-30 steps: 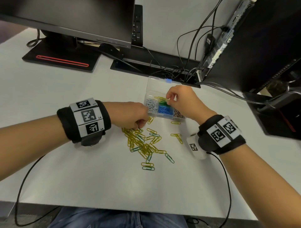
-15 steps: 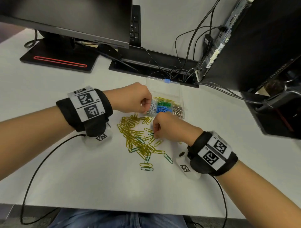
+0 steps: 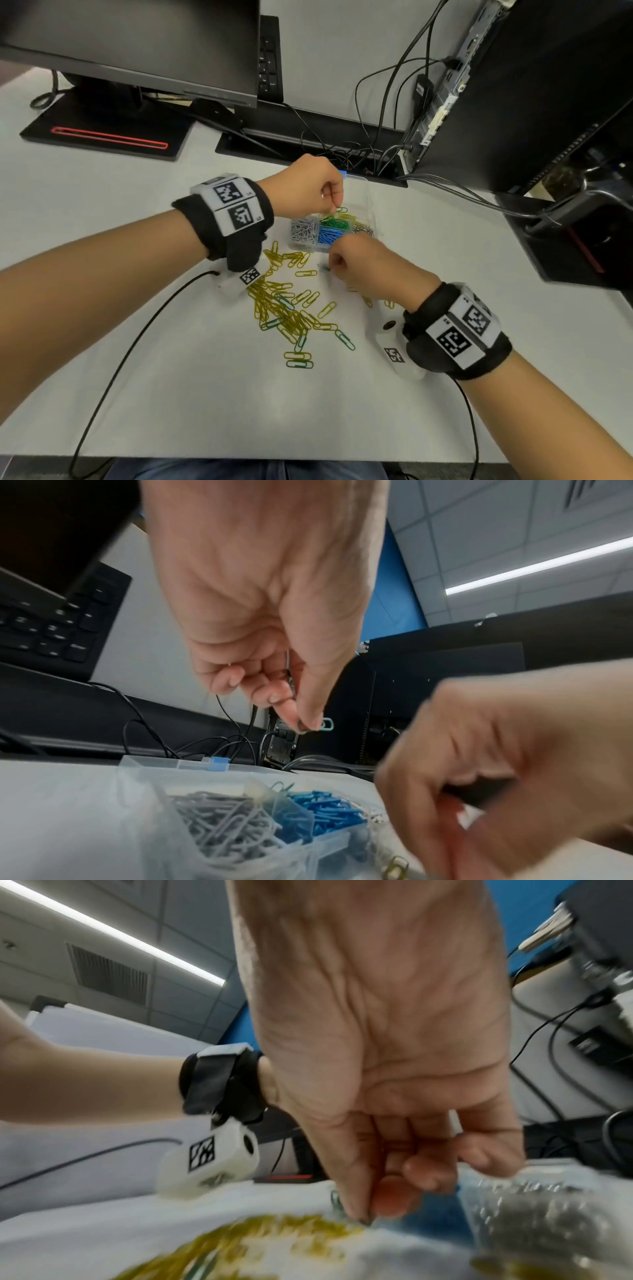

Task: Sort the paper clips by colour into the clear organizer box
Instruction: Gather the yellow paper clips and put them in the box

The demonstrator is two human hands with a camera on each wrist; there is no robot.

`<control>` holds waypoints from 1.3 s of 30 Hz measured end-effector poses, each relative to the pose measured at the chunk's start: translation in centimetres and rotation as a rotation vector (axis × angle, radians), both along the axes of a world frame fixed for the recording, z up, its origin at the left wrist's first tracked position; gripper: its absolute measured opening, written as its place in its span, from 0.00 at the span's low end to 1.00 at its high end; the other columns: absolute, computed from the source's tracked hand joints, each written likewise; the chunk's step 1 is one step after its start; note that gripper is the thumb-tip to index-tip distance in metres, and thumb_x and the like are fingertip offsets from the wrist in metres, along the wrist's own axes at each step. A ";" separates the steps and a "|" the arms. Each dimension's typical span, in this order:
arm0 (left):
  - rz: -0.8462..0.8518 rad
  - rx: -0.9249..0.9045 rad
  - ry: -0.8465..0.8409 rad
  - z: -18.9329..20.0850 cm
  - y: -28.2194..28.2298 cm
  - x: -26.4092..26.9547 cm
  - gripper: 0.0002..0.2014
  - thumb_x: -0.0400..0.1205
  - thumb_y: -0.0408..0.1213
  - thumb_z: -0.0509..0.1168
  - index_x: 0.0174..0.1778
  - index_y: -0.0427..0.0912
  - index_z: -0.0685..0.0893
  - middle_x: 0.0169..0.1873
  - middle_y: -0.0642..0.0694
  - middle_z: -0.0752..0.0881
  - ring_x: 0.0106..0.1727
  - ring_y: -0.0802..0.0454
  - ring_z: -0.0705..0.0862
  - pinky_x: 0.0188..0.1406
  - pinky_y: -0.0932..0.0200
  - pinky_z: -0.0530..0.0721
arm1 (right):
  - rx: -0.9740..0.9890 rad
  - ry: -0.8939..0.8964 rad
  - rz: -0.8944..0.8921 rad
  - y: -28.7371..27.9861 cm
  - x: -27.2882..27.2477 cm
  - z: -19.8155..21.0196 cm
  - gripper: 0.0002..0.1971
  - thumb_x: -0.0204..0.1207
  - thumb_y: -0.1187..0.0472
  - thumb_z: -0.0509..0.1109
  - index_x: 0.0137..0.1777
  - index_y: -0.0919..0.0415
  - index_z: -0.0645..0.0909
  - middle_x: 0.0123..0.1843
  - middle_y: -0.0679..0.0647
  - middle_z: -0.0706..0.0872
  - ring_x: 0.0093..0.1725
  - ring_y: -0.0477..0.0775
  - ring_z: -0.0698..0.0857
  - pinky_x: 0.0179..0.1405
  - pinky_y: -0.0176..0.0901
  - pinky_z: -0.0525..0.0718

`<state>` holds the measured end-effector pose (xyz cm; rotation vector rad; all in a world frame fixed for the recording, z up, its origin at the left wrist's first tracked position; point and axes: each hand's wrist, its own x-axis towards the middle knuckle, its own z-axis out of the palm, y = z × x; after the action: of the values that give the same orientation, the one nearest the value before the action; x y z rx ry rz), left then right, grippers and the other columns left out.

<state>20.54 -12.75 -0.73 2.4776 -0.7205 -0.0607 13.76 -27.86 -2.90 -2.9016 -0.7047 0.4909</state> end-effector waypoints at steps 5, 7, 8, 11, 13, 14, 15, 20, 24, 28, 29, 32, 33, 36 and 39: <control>0.050 0.139 -0.072 -0.7 -0.3 0.6 0.09 0.76 0.38 0.73 0.51 0.42 0.86 0.47 0.51 0.83 0.42 0.58 0.75 0.40 0.67 0.69 | 0.109 -0.214 -0.157 -1.7 2.4 1.5 0.06 0.77 0.65 0.64 0.43 0.59 0.83 0.45 0.57 0.84 0.44 0.59 0.82 0.42 0.48 0.83; 0.061 0.131 -0.087 -0.8 0.5 0.3 0.09 0.76 0.39 0.73 0.50 0.43 0.85 0.47 0.51 0.83 0.42 0.58 0.75 0.40 0.65 0.69 | 0.142 -0.282 -0.171 -1.6 3.6 1.5 0.06 0.77 0.65 0.64 0.44 0.59 0.83 0.44 0.56 0.85 0.44 0.59 0.82 0.42 0.47 0.83; 0.055 0.126 -0.085 -0.7 0.9 -0.1 0.08 0.76 0.38 0.73 0.49 0.43 0.86 0.45 0.52 0.83 0.39 0.60 0.75 0.37 0.67 0.69 | 0.148 -0.300 -0.169 -1.4 4.1 1.3 0.07 0.77 0.65 0.64 0.45 0.59 0.84 0.45 0.56 0.85 0.45 0.58 0.83 0.43 0.47 0.83; -0.031 0.161 -0.056 -0.4 1.9 -2.1 0.03 0.76 0.36 0.72 0.44 0.45 0.86 0.39 0.55 0.83 0.35 0.64 0.75 0.30 0.75 0.68 | 0.135 -0.296 -0.168 -0.9 4.7 1.0 0.05 0.78 0.61 0.67 0.50 0.58 0.83 0.47 0.53 0.83 0.47 0.57 0.82 0.44 0.46 0.81; -0.151 0.190 0.009 -0.2 2.4 -3.9 0.04 0.75 0.37 0.72 0.43 0.49 0.85 0.38 0.56 0.83 0.35 0.63 0.77 0.32 0.74 0.70 | 0.160 -0.264 -0.133 -0.7 4.0 1.1 0.06 0.76 0.60 0.70 0.51 0.57 0.82 0.47 0.52 0.81 0.47 0.55 0.80 0.41 0.43 0.77; -0.215 0.205 0.059 -0.2 2.6 -4.8 0.04 0.75 0.38 0.72 0.43 0.50 0.84 0.38 0.57 0.83 0.36 0.62 0.78 0.34 0.72 0.73 | 0.186 -0.239 -0.097 -0.7 3.1 1.4 0.04 0.74 0.60 0.72 0.48 0.56 0.82 0.46 0.51 0.81 0.46 0.55 0.80 0.40 0.42 0.75; -0.274 0.233 0.121 -0.3 2.7 -5.8 0.05 0.75 0.39 0.73 0.43 0.51 0.84 0.39 0.57 0.82 0.38 0.61 0.79 0.37 0.68 0.76 | 0.203 -0.201 -0.056 -0.6 2.1 1.7 0.04 0.73 0.61 0.73 0.44 0.55 0.81 0.44 0.50 0.80 0.45 0.54 0.80 0.40 0.41 0.74; -0.443 0.522 0.294 -2.0 3.0 -8.6 0.16 0.73 0.46 0.75 0.54 0.51 0.81 0.48 0.51 0.79 0.47 0.54 0.78 0.45 0.56 0.80 | 0.085 0.156 0.058 -0.5 -3.1 1.6 0.11 0.67 0.57 0.79 0.43 0.52 0.78 0.41 0.45 0.77 0.42 0.48 0.77 0.41 0.42 0.77; -0.362 0.533 0.167 -2.8 3.1 -8.0 0.18 0.75 0.43 0.72 0.60 0.49 0.78 0.53 0.51 0.75 0.51 0.54 0.76 0.46 0.61 0.77 | 0.031 0.238 0.107 -0.3 -4.9 0.7 0.12 0.67 0.59 0.77 0.46 0.51 0.77 0.44 0.45 0.74 0.45 0.50 0.76 0.44 0.45 0.78; -0.249 0.449 0.101 -2.2 3.9 -6.9 0.17 0.75 0.42 0.72 0.59 0.50 0.79 0.56 0.52 0.75 0.55 0.54 0.76 0.49 0.61 0.77 | -0.047 0.168 0.013 -0.9 -5.2 1.0 0.12 0.69 0.56 0.77 0.44 0.53 0.75 0.43 0.46 0.74 0.46 0.52 0.76 0.40 0.42 0.75; -0.234 0.425 0.101 -2.0 4.1 -6.9 0.15 0.75 0.42 0.73 0.56 0.51 0.80 0.55 0.52 0.76 0.54 0.54 0.76 0.49 0.60 0.78 | -0.086 0.166 -0.014 -1.1 -5.4 1.1 0.13 0.69 0.53 0.77 0.45 0.55 0.75 0.45 0.49 0.76 0.45 0.53 0.77 0.38 0.42 0.75; -0.198 0.392 0.110 -1.8 4.5 -7.6 0.09 0.75 0.43 0.73 0.46 0.51 0.80 0.47 0.53 0.80 0.49 0.53 0.78 0.47 0.55 0.81 | -0.175 0.220 -0.063 -1.2 -6.2 1.0 0.18 0.69 0.51 0.78 0.48 0.59 0.74 0.49 0.56 0.79 0.37 0.52 0.77 0.29 0.40 0.74; -0.191 0.408 0.103 -1.8 4.4 -7.9 0.07 0.75 0.44 0.72 0.42 0.51 0.79 0.43 0.53 0.81 0.46 0.53 0.79 0.44 0.54 0.81 | -0.181 0.228 -0.067 -1.1 -6.3 0.7 0.16 0.70 0.54 0.77 0.48 0.60 0.74 0.50 0.57 0.79 0.36 0.51 0.76 0.27 0.39 0.73; -0.177 0.496 0.087 -2.1 3.9 -8.9 0.13 0.75 0.48 0.71 0.31 0.53 0.74 0.35 0.54 0.81 0.40 0.53 0.80 0.38 0.56 0.80 | -0.180 0.194 -0.064 -1.0 -5.8 0.1 0.09 0.73 0.62 0.72 0.50 0.63 0.77 0.52 0.60 0.81 0.42 0.56 0.80 0.32 0.42 0.77; -0.174 0.543 0.087 -2.8 3.4 -9.5 0.13 0.75 0.47 0.71 0.31 0.53 0.73 0.36 0.54 0.81 0.39 0.53 0.81 0.38 0.59 0.78 | -0.171 0.193 -0.047 -1.0 -5.4 0.0 0.05 0.74 0.64 0.70 0.46 0.61 0.77 0.50 0.60 0.82 0.44 0.58 0.81 0.36 0.44 0.78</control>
<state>11.05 -9.36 -3.56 2.8847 -0.9831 -0.4839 8.39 -28.90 -2.89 -2.9618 -0.5918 0.8514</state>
